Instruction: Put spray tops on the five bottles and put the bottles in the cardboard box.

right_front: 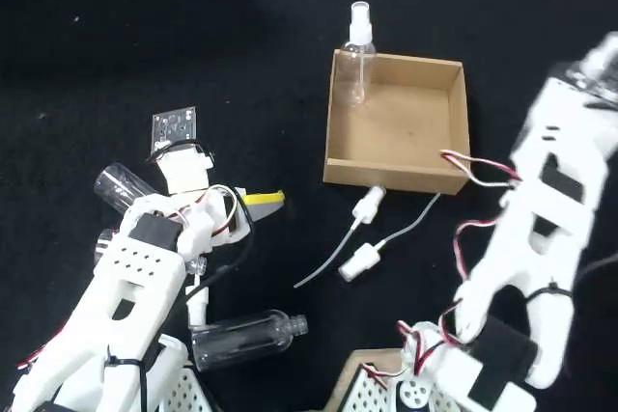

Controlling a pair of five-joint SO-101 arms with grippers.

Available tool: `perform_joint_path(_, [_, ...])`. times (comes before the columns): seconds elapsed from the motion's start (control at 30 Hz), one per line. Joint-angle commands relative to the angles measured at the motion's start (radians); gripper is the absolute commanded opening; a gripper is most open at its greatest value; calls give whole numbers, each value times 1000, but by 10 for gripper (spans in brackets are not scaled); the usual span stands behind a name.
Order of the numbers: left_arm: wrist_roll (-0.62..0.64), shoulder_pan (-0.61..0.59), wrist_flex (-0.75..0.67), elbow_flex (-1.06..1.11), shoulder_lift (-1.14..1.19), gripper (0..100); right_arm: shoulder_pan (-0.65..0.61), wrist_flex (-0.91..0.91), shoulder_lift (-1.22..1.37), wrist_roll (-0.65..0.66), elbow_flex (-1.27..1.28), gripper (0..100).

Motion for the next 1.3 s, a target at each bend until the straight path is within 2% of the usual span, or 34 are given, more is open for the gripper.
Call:
perform_joint_path(0.0, [2,2,-17,-1,-15,386,-114,3,-77,-6,-73,11])
perform_joint_path(0.23, [2,2,-17,-1,-15,386,-304,3,-68,-6,-67,11])
perform_joint_path(0.4, [2,2,-17,-1,-15,386,-384,-6,51,-6,-77,11])
perform_joint_path(0.5, [2,2,-17,-1,-15,386,-394,-6,168,-26,-122,11])
perform_joint_path(0.63, [2,2,-17,5,-15,386,-391,-6,297,-189,-211,11])
perform_joint_path(0.7, [2,2,-17,5,-15,386,-394,-6,352,-224,-255,11])
perform_joint_path(1.1, [0,1,-17,5,-15,386,-400,-6,573,-219,-450,11])
perform_joint_path(1.27, [0,1,-17,5,-15,386,-437,-31,601,-137,-464,11])
